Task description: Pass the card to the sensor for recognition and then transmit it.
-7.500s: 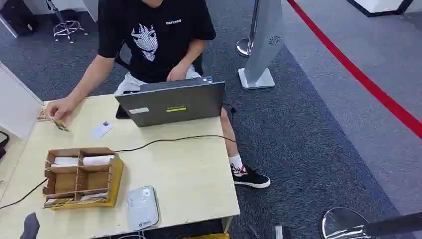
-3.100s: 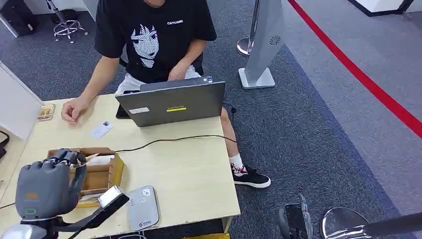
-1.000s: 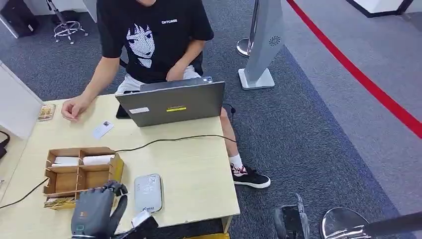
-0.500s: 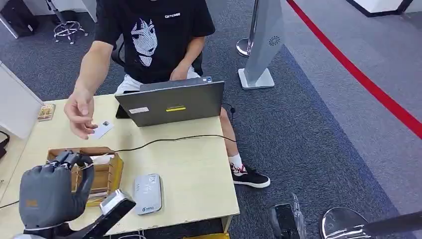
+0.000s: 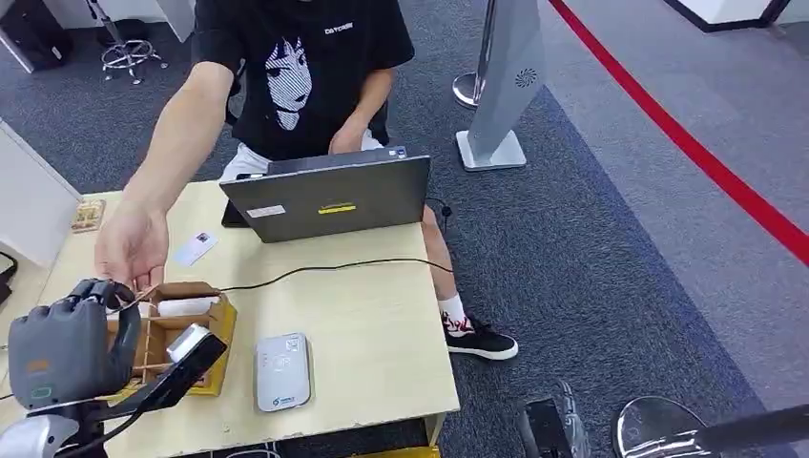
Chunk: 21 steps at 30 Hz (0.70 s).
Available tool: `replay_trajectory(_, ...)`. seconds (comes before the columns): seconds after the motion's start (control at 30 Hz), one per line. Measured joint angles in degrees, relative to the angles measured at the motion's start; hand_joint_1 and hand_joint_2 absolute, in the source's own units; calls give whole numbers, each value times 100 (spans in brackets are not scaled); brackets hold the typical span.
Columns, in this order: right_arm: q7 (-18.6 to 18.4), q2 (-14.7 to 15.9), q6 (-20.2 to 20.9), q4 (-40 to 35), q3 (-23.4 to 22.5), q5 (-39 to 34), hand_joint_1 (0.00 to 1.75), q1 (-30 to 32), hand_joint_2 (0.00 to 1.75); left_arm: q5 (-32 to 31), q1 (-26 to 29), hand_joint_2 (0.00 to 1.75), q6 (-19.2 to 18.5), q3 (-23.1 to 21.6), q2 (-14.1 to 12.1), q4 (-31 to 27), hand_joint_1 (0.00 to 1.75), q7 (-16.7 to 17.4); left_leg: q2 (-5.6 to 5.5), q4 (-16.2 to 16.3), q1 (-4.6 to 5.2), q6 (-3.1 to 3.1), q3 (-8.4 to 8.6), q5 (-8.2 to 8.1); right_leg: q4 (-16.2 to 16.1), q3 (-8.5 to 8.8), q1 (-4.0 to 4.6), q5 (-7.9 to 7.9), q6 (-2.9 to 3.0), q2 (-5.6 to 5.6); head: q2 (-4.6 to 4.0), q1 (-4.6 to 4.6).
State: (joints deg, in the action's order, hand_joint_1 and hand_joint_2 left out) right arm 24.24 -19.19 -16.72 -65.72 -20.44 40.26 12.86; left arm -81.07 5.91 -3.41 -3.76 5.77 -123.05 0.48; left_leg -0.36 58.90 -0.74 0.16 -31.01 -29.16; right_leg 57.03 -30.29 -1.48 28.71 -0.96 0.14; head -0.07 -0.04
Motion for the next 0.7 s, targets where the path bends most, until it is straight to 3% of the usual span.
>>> replay_trajectory(0.23,65,0,-26,35,0,-118,0,-13,175,-127,-34,175,11,33,7,37,0,-33,-2,0,-1,0,-2,1,1,2,0,0,0,-2,0,0)
replay_trajectory(0.7,-149,-11,-11,-99,-90,33,0,81,175,162,155,175,240,118,109,35,0,-201,-2,0,0,0,-2,0,0,1,0,0,0,-3,0,-2)
